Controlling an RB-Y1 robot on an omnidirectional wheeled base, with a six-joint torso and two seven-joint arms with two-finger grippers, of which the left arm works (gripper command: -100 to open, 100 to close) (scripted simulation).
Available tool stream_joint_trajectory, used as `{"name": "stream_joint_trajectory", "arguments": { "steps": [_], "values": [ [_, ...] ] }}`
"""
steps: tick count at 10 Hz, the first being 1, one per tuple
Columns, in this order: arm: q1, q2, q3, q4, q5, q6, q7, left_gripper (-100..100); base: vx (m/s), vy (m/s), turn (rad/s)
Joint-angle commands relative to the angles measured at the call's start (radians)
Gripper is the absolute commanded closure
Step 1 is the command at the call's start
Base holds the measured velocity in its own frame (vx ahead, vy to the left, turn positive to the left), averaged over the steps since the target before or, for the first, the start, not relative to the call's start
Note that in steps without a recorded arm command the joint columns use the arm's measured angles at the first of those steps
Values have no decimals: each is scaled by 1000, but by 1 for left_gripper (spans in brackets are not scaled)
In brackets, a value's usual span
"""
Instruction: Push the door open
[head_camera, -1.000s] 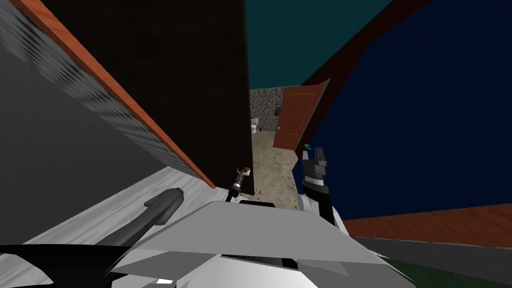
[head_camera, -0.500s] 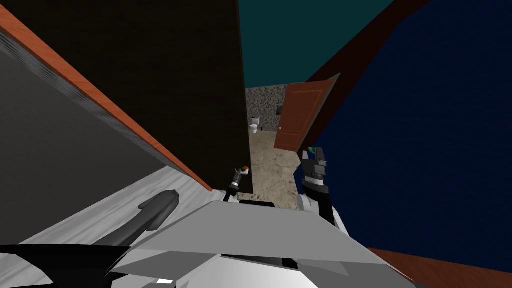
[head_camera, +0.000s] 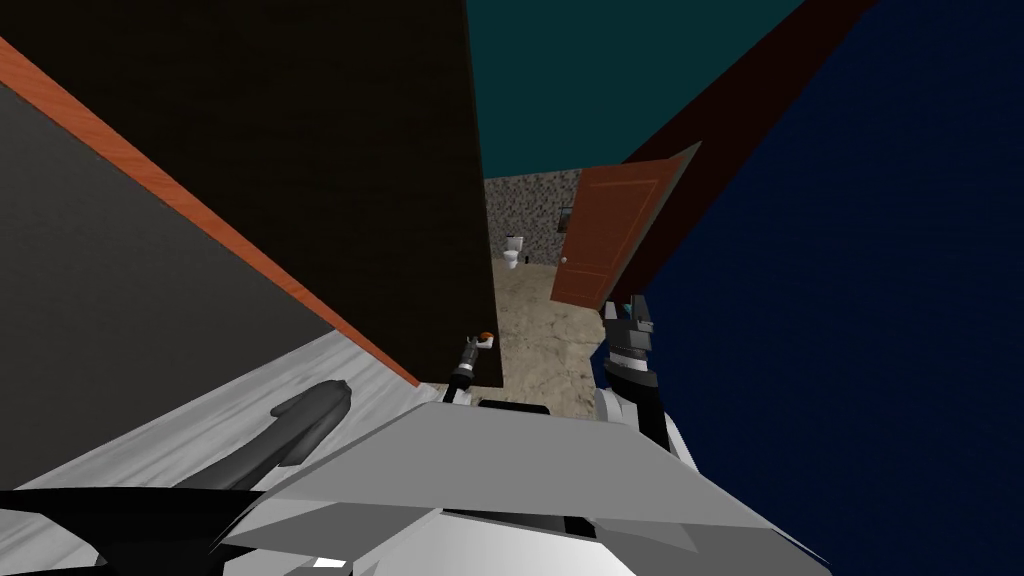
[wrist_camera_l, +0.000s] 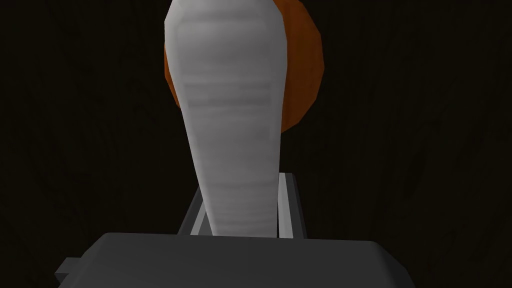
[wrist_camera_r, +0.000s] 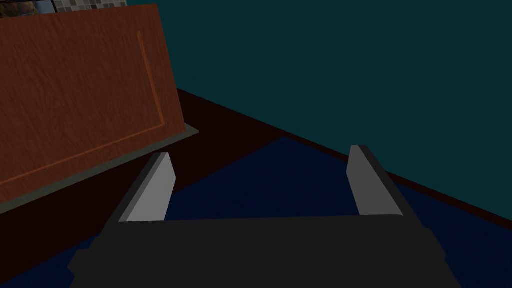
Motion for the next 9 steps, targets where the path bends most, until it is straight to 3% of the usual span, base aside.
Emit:
{"name": "stream_joint_trajectory", "arguments": {
  "steps": [1,9],
  "values": [
    [-10,4,31,4,12,-7,-9,100,187,-99,71],
    [-31,-43,124,26,50,-5,-37,100,188,-99,81]
  ]
}}
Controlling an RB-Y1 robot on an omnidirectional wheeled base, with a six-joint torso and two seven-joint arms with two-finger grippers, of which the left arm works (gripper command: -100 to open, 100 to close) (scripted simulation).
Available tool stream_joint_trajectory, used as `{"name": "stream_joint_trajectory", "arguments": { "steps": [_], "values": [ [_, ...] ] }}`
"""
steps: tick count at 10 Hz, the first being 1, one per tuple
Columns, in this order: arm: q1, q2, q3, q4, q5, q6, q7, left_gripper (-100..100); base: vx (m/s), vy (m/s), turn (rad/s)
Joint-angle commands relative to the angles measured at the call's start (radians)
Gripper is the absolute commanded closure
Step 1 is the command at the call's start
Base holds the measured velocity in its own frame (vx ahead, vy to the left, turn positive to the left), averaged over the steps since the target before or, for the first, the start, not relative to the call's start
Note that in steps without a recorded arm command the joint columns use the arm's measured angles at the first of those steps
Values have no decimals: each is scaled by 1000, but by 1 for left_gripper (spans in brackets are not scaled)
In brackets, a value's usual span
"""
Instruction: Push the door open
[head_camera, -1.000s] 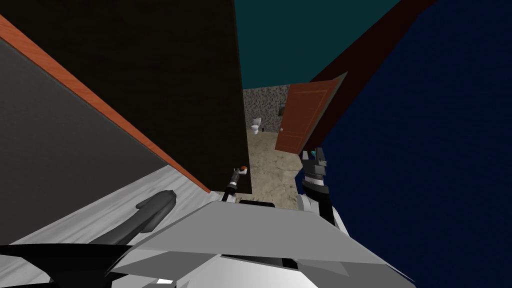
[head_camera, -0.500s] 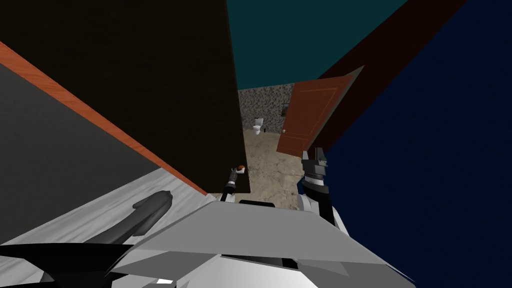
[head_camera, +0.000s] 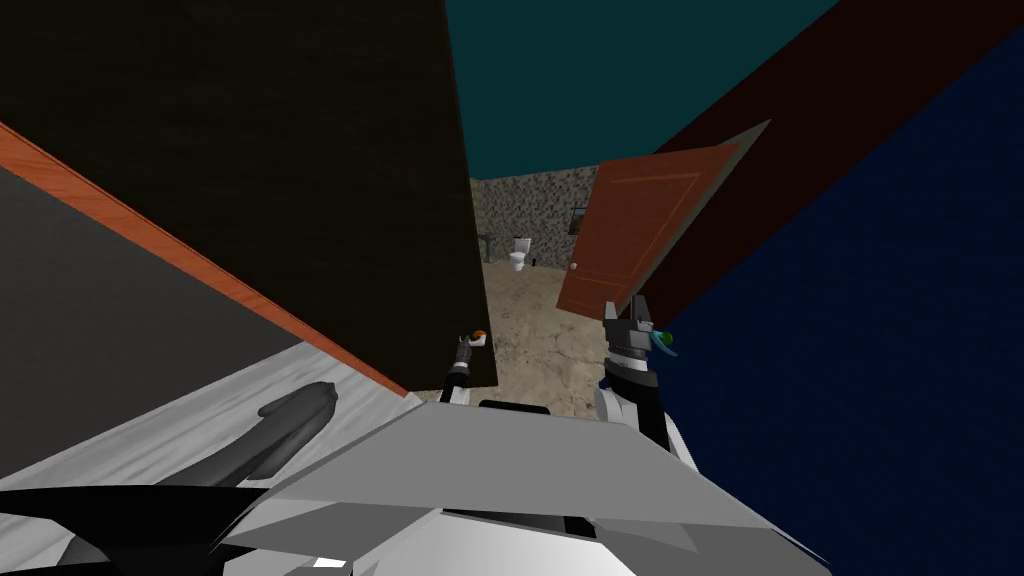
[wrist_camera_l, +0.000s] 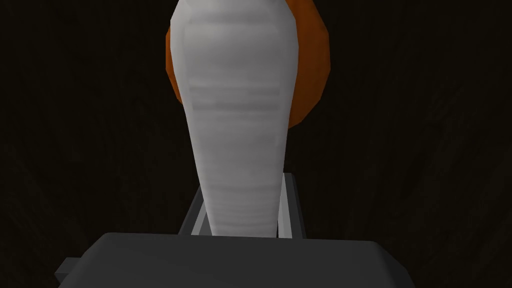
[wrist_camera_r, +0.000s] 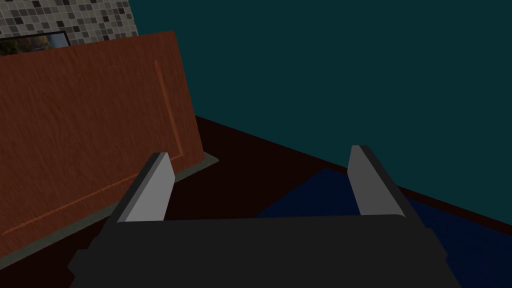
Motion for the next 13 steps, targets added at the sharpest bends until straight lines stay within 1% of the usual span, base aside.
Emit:
{"name": "stream_joint_trajectory", "arguments": {
  "steps": [1,2,3,5,6,9,10,11,13],
  "values": [
    [-9,-17,9,2,4,-2,-3,100,161,-92,72],
    [0,-5,12,-5,5,2,-3,100,70,-25,49],
    [0,10,30,-6,13,1,-8,100,110,3,34],
    [-1,20,42,-6,20,0,-12,100,191,-44,45],
    [-1,28,54,-5,26,-1,-15,100,183,-43,40],
    [-1,41,82,-3,40,-2,-24,100,194,-27,40],
    [-1,41,82,-3,40,-2,-24,100,139,-29,14],
    [-2,48,103,-1,51,-3,-30,100,201,-32,73],
    [-2,52,125,1,63,-5,-37,100,230,-44,79]
  ]
}}
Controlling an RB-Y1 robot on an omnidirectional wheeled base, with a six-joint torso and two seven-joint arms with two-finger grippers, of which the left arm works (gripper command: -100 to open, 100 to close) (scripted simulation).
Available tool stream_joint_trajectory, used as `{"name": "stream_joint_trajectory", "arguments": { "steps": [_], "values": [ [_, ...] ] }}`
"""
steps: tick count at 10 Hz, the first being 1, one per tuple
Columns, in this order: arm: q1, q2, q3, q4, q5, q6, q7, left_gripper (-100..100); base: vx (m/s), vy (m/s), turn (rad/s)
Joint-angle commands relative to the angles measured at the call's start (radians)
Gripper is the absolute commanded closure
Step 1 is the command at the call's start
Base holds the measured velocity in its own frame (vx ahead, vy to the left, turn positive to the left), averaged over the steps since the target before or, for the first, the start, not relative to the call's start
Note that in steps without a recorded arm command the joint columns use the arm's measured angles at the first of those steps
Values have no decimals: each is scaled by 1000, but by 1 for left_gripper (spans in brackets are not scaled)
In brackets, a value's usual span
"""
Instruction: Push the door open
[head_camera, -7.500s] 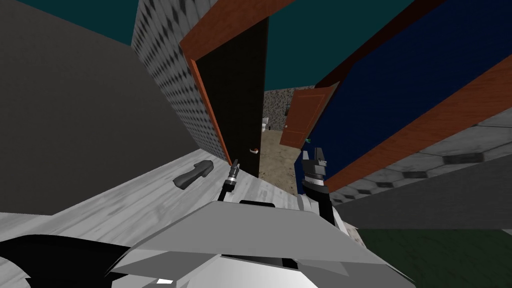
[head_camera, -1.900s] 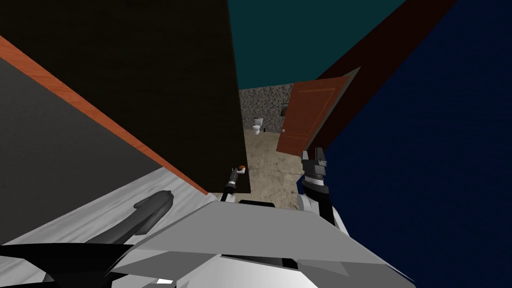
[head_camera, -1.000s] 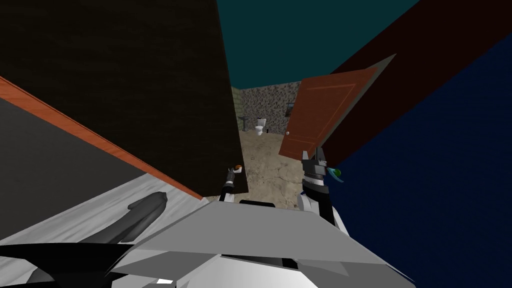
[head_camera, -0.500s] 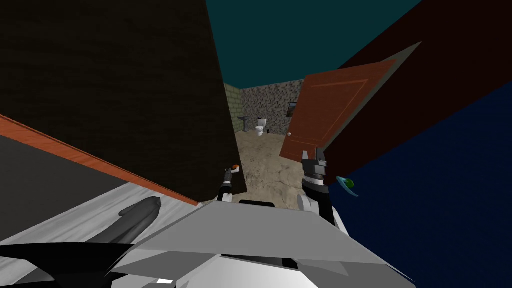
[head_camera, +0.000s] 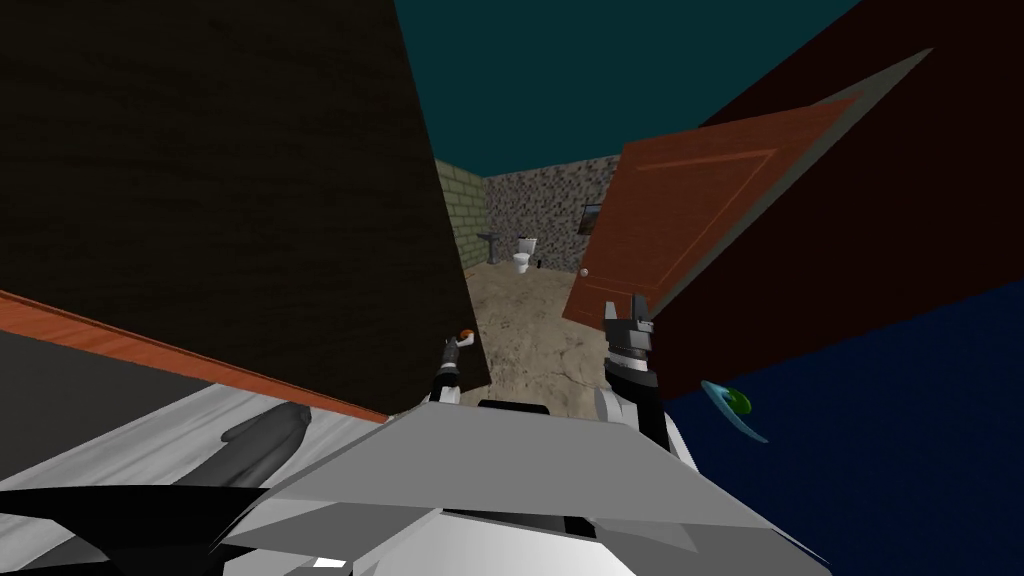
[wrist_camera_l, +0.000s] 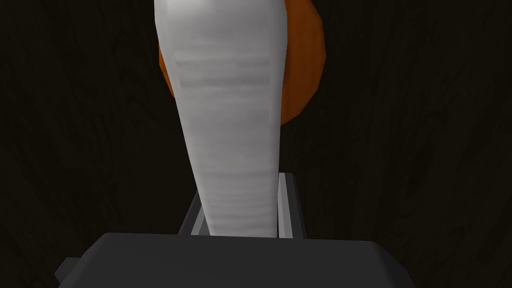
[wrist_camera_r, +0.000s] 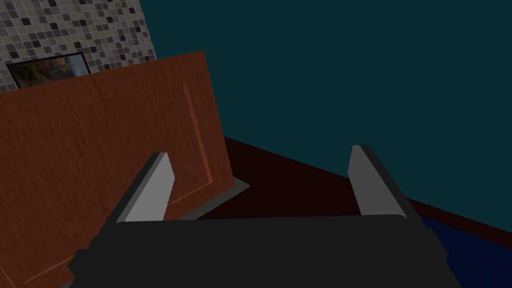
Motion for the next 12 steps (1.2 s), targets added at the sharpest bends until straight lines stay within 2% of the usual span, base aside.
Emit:
{"name": "stream_joint_trajectory", "arguments": {
  "steps": [1,6,12],
  "values": [
    [-1,15,29,-12,13,-4,-7,100,200,-23,38],
    [-2,11,85,-8,42,-7,-24,100,202,-48,71],
    [-3,-18,149,-3,75,-11,-44,100,202,-41,70]
  ]
}}
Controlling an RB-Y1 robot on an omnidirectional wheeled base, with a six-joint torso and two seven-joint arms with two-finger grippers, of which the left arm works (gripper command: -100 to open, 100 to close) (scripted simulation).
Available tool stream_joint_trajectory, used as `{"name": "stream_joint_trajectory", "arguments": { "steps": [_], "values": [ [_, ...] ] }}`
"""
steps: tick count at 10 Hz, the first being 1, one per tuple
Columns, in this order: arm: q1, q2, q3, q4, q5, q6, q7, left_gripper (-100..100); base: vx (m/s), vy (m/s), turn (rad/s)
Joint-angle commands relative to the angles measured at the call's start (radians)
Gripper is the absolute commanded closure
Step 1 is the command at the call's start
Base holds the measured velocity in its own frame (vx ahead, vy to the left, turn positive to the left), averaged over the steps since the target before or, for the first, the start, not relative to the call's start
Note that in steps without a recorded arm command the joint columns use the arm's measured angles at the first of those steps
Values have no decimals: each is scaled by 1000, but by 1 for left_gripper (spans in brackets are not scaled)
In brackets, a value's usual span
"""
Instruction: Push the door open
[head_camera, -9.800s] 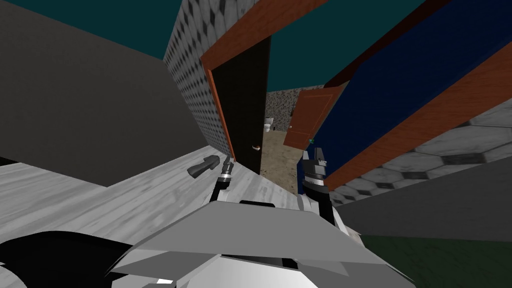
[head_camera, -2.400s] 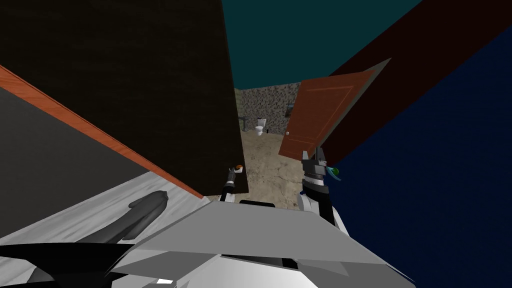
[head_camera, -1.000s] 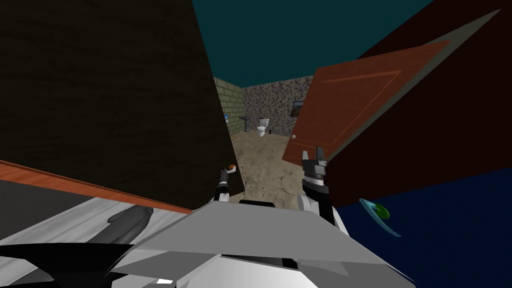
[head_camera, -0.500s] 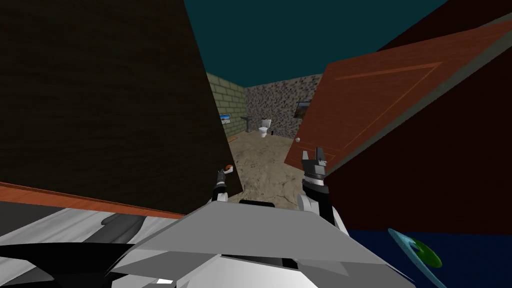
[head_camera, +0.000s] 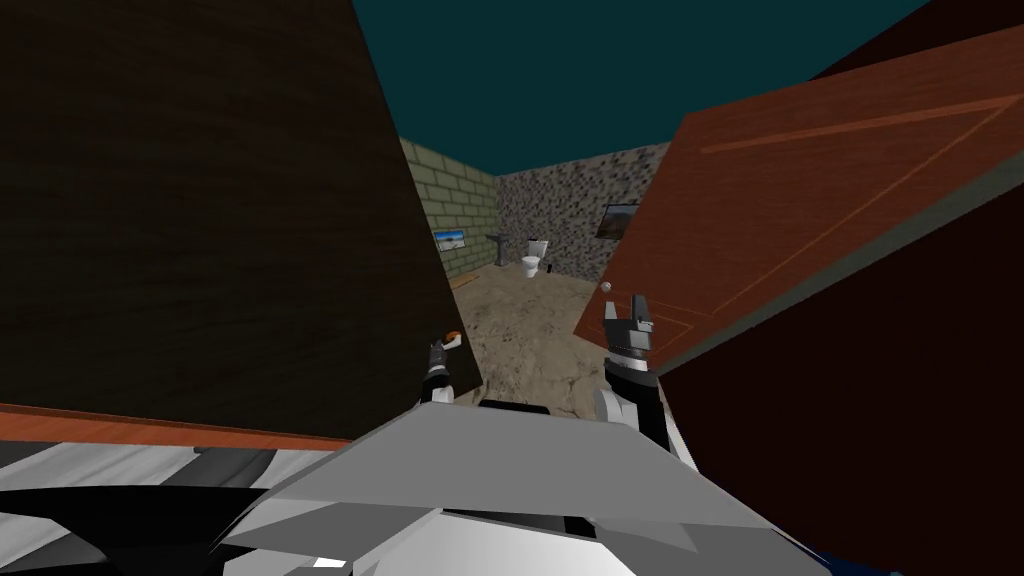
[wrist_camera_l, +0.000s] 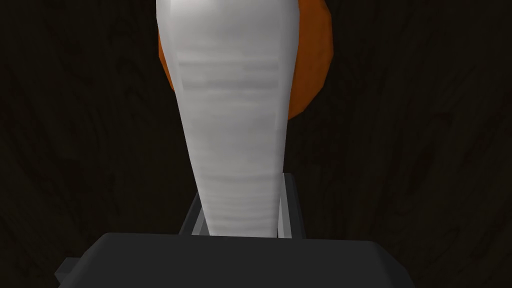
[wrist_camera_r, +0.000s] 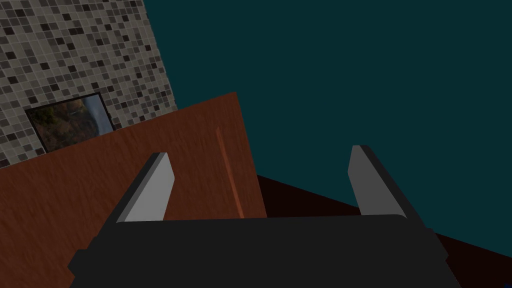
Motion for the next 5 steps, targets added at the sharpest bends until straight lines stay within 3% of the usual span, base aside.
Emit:
{"name": "stream_joint_trajectory", "arguments": {
  "steps": [1,2,5],
  "values": [
    [-7,-12,11,0,6,-6,-4,100,209,-29,65],
    [-7,-18,18,0,10,-6,-6,100,181,-42,61],
    [3,3,48,4,26,-10,-13,100,123,-5,47]
  ]
}}
